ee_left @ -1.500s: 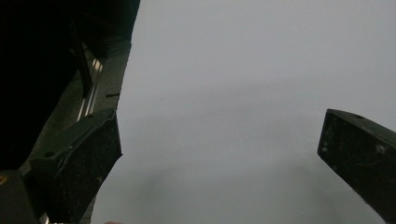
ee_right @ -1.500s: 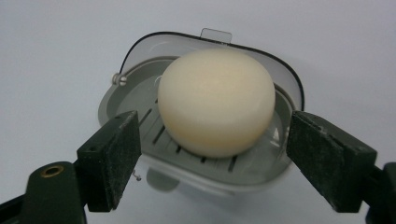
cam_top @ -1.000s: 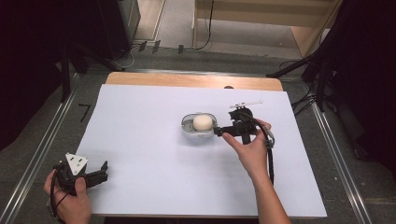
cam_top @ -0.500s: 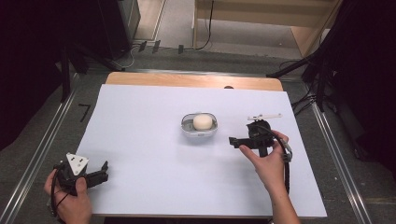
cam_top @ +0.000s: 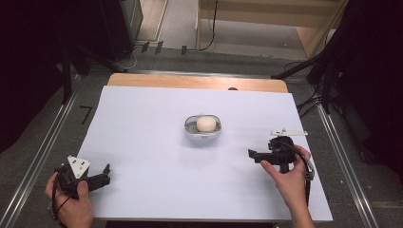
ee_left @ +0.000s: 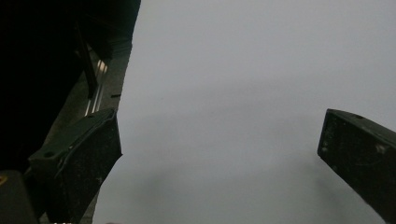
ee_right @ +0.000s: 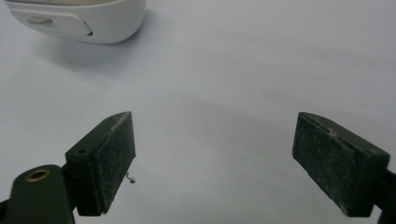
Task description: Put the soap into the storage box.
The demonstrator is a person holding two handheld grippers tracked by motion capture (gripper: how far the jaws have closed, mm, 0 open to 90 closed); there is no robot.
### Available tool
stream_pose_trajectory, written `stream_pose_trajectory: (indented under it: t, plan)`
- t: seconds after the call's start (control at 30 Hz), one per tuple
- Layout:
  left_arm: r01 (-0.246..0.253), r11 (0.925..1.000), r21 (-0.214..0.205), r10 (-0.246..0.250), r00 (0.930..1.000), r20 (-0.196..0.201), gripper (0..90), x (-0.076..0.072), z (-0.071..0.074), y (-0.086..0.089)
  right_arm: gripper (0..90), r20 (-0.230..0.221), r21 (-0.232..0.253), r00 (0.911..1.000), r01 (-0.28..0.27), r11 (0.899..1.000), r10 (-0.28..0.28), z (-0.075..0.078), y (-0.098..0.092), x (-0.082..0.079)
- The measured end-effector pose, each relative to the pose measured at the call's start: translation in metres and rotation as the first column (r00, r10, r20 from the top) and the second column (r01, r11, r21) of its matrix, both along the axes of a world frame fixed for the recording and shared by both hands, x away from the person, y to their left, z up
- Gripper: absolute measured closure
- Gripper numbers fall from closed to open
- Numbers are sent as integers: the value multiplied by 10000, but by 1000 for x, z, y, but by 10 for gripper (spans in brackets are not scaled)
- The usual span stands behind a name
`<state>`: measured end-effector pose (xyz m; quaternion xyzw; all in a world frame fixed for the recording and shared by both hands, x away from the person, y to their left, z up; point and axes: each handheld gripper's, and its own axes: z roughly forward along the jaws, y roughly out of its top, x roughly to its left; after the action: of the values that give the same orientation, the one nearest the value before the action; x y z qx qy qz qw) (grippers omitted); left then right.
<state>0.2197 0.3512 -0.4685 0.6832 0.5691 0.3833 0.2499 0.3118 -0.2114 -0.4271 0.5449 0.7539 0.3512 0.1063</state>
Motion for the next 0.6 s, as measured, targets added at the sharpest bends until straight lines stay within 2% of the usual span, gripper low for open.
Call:
stream_pose_trajectory:
  t: [0.37,0.6]
  plan:
    - [-1,9999,110,1,10000,1,1,0,0,-1,132,171,177,9997,179,9997,-182,-20,-30,-20]
    - [-23,9999,129,22,10000,35,1,0,0,-1,133,265,232,9985,483,9986,-489,-31,-59,-36]
